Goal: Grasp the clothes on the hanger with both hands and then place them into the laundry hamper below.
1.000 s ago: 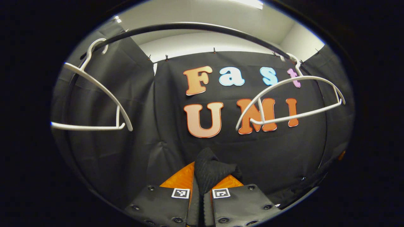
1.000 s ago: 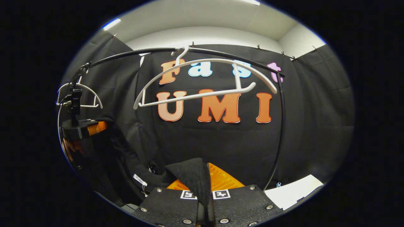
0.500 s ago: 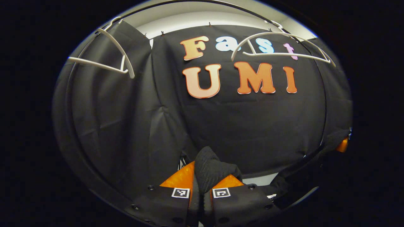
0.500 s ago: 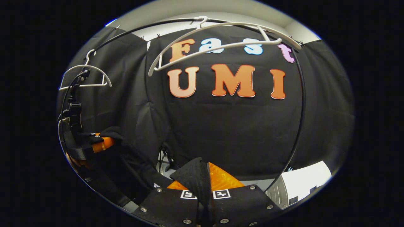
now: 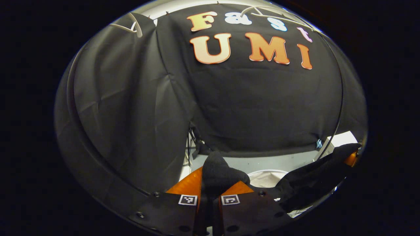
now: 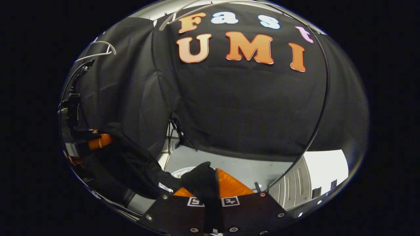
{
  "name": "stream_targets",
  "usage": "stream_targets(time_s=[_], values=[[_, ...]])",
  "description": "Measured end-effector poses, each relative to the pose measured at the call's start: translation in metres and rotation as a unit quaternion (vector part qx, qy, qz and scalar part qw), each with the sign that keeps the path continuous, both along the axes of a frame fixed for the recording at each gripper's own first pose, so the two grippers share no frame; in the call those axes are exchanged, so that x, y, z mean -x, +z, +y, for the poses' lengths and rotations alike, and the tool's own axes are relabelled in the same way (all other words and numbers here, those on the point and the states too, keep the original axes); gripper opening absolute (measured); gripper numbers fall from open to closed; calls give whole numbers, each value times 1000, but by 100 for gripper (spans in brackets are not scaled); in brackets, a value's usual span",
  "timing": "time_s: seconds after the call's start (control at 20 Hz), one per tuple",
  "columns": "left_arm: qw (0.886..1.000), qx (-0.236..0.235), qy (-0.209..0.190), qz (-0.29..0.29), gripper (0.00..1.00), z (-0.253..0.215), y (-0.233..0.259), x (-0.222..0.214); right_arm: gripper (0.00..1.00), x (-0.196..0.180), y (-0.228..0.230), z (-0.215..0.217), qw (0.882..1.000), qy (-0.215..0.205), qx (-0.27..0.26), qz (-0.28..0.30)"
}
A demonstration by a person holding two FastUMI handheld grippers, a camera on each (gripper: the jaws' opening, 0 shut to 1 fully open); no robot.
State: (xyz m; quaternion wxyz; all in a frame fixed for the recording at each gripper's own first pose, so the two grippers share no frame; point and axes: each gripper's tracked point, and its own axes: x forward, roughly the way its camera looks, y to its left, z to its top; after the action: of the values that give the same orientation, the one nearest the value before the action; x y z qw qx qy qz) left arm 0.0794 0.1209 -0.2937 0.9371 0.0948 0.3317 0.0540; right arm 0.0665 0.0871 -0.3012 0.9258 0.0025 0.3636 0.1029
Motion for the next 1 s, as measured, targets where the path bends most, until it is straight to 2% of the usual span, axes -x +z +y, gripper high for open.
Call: stream_targets(time_s=[0.15,0.4,0.45,0.6,0.65,0.7,0.75,0.8,0.85,0.9,0.95,1.0], values=[[999,-10,3,36,13,9,-37,15,11,11,-29,0,999,-4,0,33],[995,7,14,95,13,8,-81,39,14,24,-56,5,998,-3,5,63],[995,5,12,100,13,9,-86,42,8,26,-57,6,998,-2,4,66],[994,3,16,108,19,12,-90,43,13,36,-70,6,996,0,5,87],[993,3,22,113,22,15,-95,47,19,37,-72,5,996,-1,6,91],[993,7,26,118,29,17,-100,49,14,37,-72,7,996,-2,4,91],[992,14,27,125,33,15,-103,51,25,38,-70,10,996,-1,0,90],[991,16,30,133,49,14,-109,53,30,41,-71,11,996,1,0,92],[989,13,34,142,66,18,-115,60,41,41,-74,14,995,3,1,95],[987,15,35,153,83,17,-121,64,47,44,-77,12,995,4,2,98],[986,14,36,160,100,17,-125,70,58,46,-79,12,995,5,2,101],[985,18,34,168,99,15,-129,74,55,49,-81,13,994,4,1,106]])
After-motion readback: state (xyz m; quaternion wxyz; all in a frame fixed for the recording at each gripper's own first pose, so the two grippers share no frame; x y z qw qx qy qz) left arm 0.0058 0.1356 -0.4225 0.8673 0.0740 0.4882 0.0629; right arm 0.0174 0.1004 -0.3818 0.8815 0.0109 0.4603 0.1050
